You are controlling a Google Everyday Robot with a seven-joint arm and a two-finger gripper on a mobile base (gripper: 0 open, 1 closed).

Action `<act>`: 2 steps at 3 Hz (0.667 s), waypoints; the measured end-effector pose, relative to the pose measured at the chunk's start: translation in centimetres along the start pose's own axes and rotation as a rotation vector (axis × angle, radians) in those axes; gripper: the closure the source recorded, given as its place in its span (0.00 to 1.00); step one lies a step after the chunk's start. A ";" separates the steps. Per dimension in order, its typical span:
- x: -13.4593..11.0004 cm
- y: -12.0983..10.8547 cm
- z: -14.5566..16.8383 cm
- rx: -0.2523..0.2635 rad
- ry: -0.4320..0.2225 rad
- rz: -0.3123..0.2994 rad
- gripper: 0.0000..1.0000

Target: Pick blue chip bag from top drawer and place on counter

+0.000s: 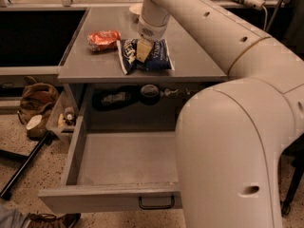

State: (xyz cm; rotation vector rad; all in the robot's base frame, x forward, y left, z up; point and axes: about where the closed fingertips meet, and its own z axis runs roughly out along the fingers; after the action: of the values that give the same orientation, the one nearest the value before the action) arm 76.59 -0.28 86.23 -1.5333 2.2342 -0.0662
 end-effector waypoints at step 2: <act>0.0 0.0 0.0 0.000 0.000 0.000 0.13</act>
Offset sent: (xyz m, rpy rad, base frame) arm 0.0000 0.0000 0.0000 0.0000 0.0000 0.0000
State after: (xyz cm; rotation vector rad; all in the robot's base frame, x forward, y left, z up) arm 76.59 -0.27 86.22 -1.5333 2.2343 -0.0662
